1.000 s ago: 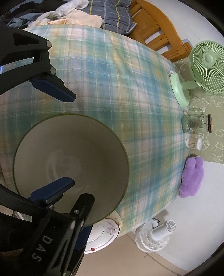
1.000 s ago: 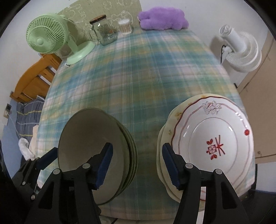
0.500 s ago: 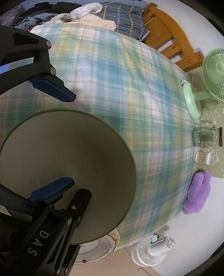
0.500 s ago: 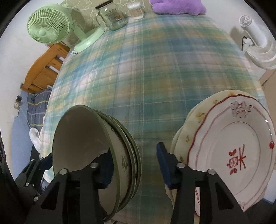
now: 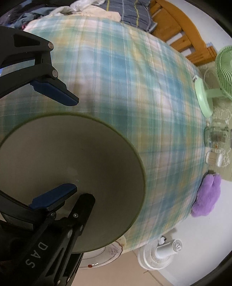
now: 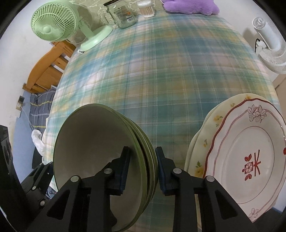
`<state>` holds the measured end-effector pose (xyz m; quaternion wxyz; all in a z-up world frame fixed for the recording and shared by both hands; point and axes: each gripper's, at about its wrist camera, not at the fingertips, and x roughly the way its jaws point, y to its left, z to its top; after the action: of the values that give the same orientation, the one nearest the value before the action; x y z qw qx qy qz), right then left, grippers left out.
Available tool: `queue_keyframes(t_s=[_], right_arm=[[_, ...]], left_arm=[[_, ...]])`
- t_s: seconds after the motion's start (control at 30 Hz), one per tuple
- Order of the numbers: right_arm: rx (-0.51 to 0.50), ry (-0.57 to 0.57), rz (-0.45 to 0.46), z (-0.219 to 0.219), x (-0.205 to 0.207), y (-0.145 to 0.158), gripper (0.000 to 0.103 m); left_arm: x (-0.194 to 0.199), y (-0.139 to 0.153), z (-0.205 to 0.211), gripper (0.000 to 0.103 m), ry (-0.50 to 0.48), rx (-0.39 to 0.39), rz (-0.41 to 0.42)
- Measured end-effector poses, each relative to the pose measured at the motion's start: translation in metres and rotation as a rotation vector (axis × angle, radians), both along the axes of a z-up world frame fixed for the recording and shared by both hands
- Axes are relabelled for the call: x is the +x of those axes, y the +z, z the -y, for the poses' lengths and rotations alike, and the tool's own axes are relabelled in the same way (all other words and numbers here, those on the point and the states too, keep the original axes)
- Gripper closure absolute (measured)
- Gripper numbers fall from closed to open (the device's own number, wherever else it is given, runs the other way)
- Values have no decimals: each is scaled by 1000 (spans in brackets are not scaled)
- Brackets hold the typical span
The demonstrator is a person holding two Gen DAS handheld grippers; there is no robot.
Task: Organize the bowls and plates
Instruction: 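Close both grippers on the rim of the stacked bowls, then lift the bowl stack and carry it over the plate stack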
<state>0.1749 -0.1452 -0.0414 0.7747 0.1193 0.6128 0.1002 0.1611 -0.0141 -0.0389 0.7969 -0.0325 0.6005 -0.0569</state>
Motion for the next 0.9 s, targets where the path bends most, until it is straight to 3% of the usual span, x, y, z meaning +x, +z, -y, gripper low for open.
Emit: queue_keyframes(t_s=[0.17,0.33,0.47,0.9], right_arm=[[-28,-37,-11,-2,-3,1,72],[-43,-56,-14,-4,-5,1,71],[-57,-69,-4,-6,-5,1,69],[-138,-53,17,-21,-11,8,65]], left_arm=[[0,-8,-1,18,-36,-91,-12],[1,-8,0,23,-70,-134,6],[-1,-8,-4,34,-87,-192,14],[-9,-3,-12,36,-91,-203,-3]])
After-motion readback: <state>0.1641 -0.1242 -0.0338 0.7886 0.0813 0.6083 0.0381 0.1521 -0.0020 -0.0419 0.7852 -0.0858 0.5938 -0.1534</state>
